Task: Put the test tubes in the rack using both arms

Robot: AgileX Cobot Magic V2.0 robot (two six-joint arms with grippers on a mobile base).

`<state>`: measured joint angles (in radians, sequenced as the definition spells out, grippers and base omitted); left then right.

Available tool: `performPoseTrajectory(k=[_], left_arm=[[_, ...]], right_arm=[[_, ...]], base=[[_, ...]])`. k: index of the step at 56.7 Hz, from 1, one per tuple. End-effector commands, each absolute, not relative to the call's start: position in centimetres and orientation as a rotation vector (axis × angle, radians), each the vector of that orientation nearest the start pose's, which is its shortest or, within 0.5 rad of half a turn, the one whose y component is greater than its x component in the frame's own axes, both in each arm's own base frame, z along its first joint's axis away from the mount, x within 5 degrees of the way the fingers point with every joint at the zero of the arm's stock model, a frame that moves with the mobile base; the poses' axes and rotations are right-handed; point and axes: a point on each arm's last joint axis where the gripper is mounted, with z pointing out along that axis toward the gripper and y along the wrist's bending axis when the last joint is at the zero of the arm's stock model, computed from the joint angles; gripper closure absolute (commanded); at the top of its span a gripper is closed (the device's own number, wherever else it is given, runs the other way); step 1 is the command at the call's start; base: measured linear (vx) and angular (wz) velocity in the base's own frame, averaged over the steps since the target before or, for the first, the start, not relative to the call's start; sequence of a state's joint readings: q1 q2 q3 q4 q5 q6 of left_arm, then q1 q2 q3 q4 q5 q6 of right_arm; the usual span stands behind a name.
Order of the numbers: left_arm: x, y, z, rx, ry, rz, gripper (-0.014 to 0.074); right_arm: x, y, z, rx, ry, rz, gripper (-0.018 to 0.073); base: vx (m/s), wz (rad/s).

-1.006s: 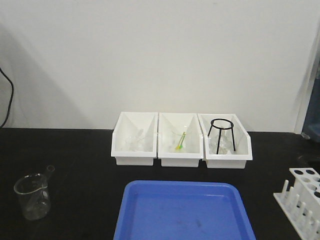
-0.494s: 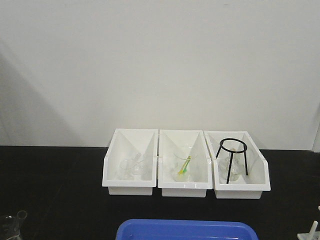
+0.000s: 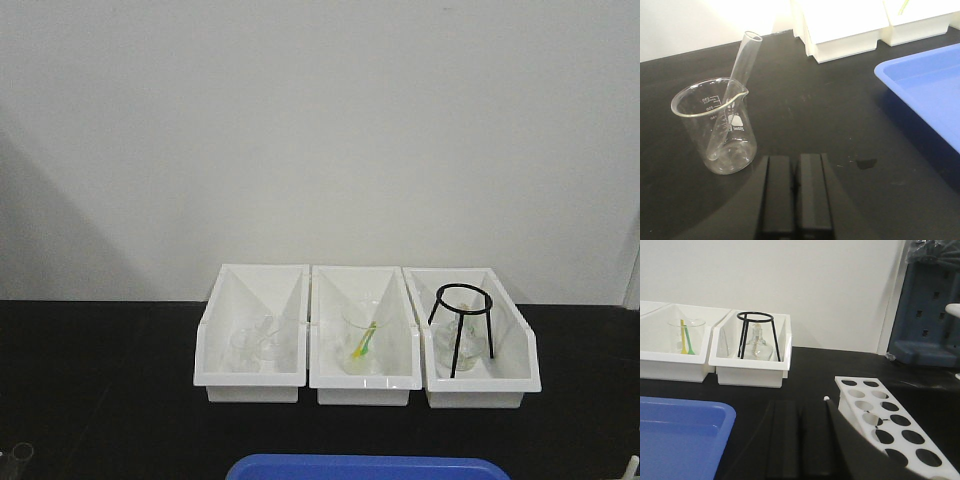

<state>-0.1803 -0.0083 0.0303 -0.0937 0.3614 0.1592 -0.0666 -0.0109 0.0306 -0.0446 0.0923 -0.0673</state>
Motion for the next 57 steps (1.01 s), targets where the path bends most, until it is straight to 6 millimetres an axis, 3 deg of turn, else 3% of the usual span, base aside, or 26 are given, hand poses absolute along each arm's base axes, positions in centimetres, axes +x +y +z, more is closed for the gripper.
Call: performPoseTrajectory(k=[1,34,57], left_arm=[[5.3,-1.2,17.0,0.24,1.78,-0.108,0.0617],[5.4,-1.2,17.3,0.263,1.747,-0.079,0.0617],[5.6,-1.0,19.2,0.234,1.54,-0.053,0.0617]], right_arm=[[5.7,-0.4,19.9,-0.037,1.527,-0.156,0.0567],[5.7,-0.4,19.9,-0.037,1.519,-0.156,0.0567],[5.6,-0.4,20.0,-0.037,1.514,-0.156,0.0567]], base=[[0.0,0.01],[0.0,0.0],[0.0,0.0]])
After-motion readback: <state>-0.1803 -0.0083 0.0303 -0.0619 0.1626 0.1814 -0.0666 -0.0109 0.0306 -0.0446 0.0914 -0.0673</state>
